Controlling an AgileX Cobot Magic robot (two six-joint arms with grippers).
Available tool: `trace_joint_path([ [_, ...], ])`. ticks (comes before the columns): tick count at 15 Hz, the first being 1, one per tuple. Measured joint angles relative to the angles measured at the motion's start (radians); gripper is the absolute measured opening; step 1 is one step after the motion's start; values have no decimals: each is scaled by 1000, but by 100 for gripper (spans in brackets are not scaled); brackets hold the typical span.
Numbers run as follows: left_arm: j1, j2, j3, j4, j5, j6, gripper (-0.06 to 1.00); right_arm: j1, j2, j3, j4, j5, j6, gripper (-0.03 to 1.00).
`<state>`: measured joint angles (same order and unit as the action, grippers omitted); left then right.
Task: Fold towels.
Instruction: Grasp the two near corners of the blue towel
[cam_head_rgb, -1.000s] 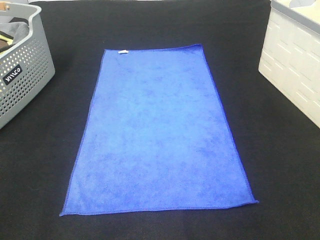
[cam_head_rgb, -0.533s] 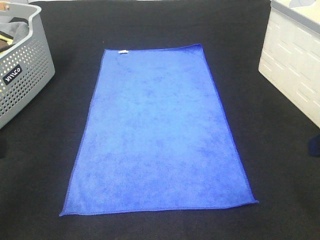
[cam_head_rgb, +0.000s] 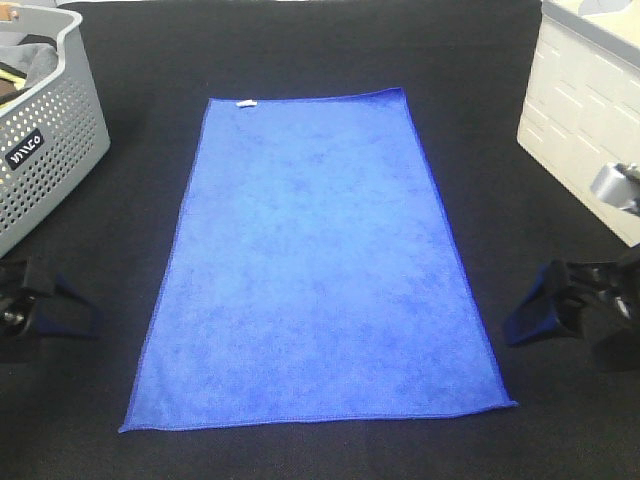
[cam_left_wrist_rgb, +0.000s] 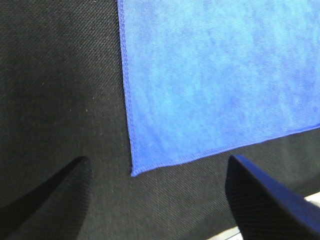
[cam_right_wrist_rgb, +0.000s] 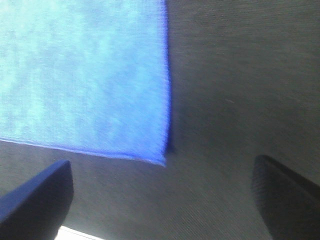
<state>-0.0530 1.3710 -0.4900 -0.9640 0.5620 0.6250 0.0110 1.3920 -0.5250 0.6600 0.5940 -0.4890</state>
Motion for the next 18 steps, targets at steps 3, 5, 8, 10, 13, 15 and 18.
trace_joint_path([
  [3, 0, 119, -1, -123, -40, 144, 71, 0, 143, -1, 244, -24, -229, 89],
  [5, -9, 203, -1, -216, -51, 233, 71, 0, 204, -2, 331, -25, -336, 86],
  [8, -54, 278, -1, -311, -67, 333, 71, 0, 266, -2, 370, -36, -412, 78],
  [10, -71, 315, 0, -385, -92, 386, 71, 0, 310, -5, 389, -37, -418, 75],
  [13, -71, 377, 0, -504, -91, 505, 71, 46, 365, -52, 398, -36, -422, 74],
  [15, -71, 418, -15, -563, -58, 573, 71, 118, 384, -83, 411, -67, -415, 74],
  [18, -71, 479, -60, -589, -3, 602, 64, 136, 387, -85, 433, -98, -371, 70],
])
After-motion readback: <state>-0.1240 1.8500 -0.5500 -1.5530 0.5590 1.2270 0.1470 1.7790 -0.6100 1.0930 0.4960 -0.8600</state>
